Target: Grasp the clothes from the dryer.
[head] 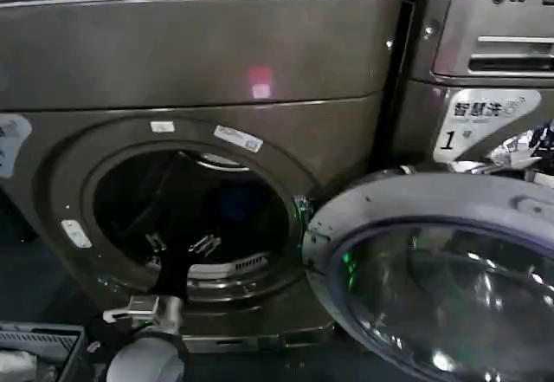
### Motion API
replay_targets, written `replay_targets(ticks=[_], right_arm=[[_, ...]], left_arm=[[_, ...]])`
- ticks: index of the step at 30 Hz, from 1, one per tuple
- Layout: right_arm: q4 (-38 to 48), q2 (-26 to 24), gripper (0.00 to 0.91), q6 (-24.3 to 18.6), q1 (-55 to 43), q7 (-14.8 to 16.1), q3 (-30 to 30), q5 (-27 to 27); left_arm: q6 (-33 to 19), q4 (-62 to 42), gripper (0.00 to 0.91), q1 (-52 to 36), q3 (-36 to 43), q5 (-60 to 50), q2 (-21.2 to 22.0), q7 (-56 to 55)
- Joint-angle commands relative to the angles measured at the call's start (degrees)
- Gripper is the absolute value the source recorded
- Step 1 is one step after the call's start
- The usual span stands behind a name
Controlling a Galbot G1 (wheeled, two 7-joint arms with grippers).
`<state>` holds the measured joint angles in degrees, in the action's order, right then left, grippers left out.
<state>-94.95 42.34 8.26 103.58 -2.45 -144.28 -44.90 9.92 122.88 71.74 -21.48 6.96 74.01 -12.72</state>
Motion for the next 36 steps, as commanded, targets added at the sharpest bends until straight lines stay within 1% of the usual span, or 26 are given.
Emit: replay_targets(ticks=[1,6,10,14,16,17,18,19,21,28,29,31,33,36], right_arm=[[0.04,-0.03,0.907,0.07,0.13,-0.05,-0.19,-0.07],[-0.63,0.22,0.907,0.93,0.22,-0.35,-0.03,-0.15],[-0.51,0.23,0.907,1.41,0.44,-0.05,-0.29,0.66],[-0.30,0.09,0.907,1.58,0.54,-0.06,-0.70,0.91],[-0.30,-0.02,0.907,1.66,0.39,-0.10,-0.76,1.07],[-0.19,-0.03,0.907,1.22,0.38,-0.03,-0.78,1.28],[-0.06,-0.08,0.907,0.54,0.45,0.08,-0.83,1.59],[0.00,-0.19,0.907,0.36,0.58,0.47,-1.01,1.82],[0.17,-0.73,0.907,0.11,0.69,0.47,-1.35,1.78],[0.36,-0.62,0.907,0.03,1.27,0.51,-2.17,1.53],[0.66,-0.67,0.907,-0.03,1.48,0.57,-2.51,1.47],[0.92,-0.68,0.907,-0.11,1.62,0.56,-2.88,1.36],[0.90,-0.52,0.907,-0.09,1.67,0.51,-2.87,1.31],[0.33,-0.33,0.907,0.09,1.42,0.36,-2.36,1.18]], left_arm=[[0.03,-0.12,0.907,-0.22,0.14,0.01,0.09,0.01],[0.02,-0.96,0.907,-0.98,0.05,0.22,0.09,0.03],[-0.39,-5.68,0.907,-4.71,0.37,0.49,0.38,0.13],[-0.73,-14.50,0.907,-10.19,0.92,1.11,1.07,0.57],[-0.50,-19.73,0.907,-15.59,1.85,3.44,1.66,0.99],[-0.54,-21.20,0.907,-16.75,2.13,3.78,1.89,0.96],[-0.82,-24.36,0.907,-19.82,2.43,3.64,2.38,1.39],[-1.12,-25.69,0.907,-21.02,2.58,3.55,2.75,1.44],[-2.19,-32.37,0.907,-25.91,2.82,2.42,3.71,1.75],[-4.69,-47.44,0.907,-37.58,3.62,1.44,7.15,3.84],[-4.95,-49.52,0.907,-39.49,3.64,1.31,7.32,4.76],[-6.36,-57.87,0.907,-44.27,3.52,-1.20,7.85,7.83],[-7.32,-63.42,0.907,-48.11,3.46,-2.08,7.88,11.18],[-6.98,-72.24,0.907,-53.69,3.66,-6.89,8.43,19.11]])
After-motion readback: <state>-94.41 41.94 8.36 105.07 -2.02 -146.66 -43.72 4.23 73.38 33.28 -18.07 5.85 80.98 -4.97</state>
